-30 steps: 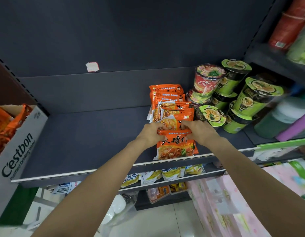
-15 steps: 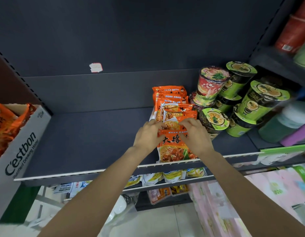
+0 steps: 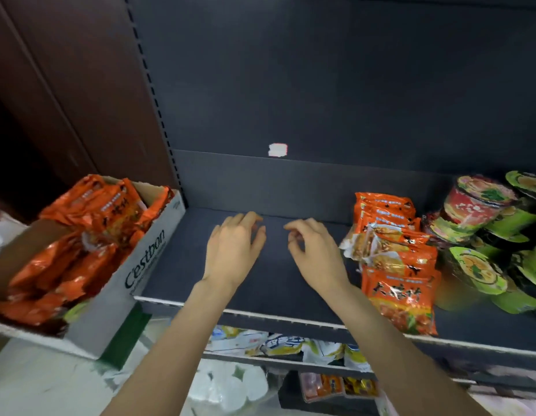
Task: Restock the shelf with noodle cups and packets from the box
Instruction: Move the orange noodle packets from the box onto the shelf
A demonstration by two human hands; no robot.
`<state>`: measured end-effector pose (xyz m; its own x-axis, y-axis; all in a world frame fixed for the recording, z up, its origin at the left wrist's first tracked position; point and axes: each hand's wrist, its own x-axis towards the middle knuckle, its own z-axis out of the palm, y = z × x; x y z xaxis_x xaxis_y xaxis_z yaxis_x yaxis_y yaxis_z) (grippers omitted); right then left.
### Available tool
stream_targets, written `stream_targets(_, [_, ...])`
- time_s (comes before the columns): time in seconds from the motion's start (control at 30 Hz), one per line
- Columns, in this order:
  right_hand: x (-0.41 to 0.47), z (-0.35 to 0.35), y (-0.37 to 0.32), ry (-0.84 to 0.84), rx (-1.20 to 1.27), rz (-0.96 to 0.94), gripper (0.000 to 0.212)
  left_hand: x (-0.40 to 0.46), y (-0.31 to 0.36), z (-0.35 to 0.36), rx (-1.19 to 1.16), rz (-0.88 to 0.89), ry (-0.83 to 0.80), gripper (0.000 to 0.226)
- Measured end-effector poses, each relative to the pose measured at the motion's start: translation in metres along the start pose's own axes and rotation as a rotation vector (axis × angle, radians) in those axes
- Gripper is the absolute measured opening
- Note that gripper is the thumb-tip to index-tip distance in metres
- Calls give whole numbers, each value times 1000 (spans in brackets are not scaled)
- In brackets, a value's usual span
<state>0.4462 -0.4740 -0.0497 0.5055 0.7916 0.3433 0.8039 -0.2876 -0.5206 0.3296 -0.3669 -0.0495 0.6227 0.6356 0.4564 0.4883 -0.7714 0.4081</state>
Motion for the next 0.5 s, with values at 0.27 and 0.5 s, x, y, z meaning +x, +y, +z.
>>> stream_targets(0.27, [59, 114, -146, -86, 48, -135, 24, 8, -179, -98, -6, -206, 74, 21])
stream_targets(0.5, [113, 213, -231, -189, 106, -109, 26, 22, -322, -142, -40, -355, 3, 25])
